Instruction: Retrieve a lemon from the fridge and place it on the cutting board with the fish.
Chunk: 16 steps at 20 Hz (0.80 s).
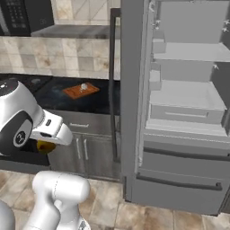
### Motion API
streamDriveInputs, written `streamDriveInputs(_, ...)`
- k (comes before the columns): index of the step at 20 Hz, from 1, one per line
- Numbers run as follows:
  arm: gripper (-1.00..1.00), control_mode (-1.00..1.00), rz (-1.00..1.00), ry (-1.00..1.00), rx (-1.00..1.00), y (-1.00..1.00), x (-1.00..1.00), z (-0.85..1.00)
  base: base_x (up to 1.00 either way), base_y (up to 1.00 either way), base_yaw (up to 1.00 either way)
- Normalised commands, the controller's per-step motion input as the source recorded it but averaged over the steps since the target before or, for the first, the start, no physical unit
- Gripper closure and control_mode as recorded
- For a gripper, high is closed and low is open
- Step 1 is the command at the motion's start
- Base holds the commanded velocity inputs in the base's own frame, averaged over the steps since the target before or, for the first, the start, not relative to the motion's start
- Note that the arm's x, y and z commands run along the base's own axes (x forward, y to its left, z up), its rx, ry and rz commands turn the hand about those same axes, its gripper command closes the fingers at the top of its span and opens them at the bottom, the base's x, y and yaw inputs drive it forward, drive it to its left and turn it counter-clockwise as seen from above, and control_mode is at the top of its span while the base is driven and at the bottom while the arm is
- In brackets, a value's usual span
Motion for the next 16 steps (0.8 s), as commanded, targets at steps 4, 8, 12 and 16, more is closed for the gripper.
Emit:
streamDriveInputs(4,1.0,1.0,0.0,0.0,0.0,0.0,0.0,0.0,0.14,0.7,0.0)
streamDriveInputs(8,1.0,1.0,0.0,0.0,0.0,0.0,0.0,0.0,0.3,0.66,0.0)
streamDriveInputs(12,1.0,1.0,0.0,0.0,0.0,0.0,0.0,0.0,0.55,0.6,0.0)
streamDriveInputs(16,1.0,1.0,0.0,0.0,0.0,0.0,0.0,0.0,0.65,0.44,-0.02)
